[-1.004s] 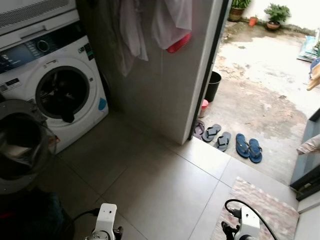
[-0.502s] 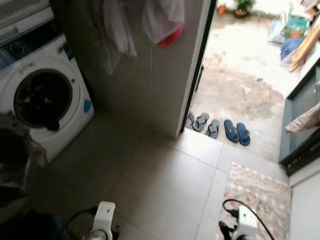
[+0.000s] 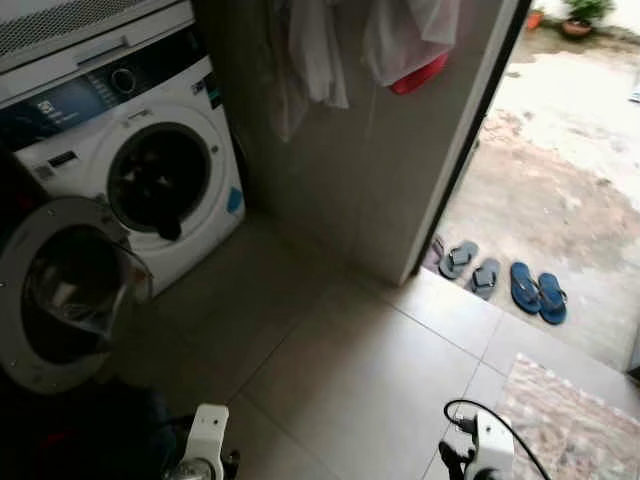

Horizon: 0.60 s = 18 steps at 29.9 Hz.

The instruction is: Clothes washing

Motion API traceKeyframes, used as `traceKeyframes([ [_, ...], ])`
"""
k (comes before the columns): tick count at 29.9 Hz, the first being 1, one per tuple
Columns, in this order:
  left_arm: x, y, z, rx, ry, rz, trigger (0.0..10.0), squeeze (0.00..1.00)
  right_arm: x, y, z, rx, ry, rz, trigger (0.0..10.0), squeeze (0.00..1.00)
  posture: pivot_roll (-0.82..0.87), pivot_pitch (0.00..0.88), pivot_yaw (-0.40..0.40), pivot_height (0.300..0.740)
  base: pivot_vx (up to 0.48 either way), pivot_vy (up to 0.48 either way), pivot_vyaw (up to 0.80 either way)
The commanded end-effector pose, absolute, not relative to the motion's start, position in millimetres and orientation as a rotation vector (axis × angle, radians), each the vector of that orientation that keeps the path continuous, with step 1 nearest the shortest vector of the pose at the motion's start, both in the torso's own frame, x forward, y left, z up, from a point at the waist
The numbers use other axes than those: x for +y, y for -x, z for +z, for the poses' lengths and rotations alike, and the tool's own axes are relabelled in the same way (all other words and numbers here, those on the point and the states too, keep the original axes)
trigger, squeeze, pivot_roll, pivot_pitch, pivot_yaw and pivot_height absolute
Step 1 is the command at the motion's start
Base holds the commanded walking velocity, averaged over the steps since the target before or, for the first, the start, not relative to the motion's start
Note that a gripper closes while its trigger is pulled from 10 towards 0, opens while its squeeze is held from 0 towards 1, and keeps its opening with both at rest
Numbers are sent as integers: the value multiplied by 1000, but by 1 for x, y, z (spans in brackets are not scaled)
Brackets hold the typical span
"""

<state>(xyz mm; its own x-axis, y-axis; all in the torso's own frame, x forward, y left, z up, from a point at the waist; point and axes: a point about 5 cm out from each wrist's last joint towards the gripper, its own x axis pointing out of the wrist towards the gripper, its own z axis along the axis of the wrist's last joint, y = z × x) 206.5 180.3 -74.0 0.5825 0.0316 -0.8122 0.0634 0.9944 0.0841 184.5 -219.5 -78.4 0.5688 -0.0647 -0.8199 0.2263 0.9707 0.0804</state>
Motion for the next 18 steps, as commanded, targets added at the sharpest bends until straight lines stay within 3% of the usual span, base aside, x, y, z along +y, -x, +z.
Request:
traceKeyframes([
  [1,181,-198,-79,983,-105,-15,10000,0,-219,-181,-80,964,-183,-172,10000,0,37,91,2,740,0,0,800],
  [14,182,-196,-80,997,-117,-20,10000,0,-218,-179,-81,956,-194,-164,10000,0,35,64,3,740,0,0,800],
  [18,182,-195,-80,1001,-112,-18,10000,0,-217,-178,-82,952,-233,-181,10000,0,33,51,4,740,0,163,0],
])
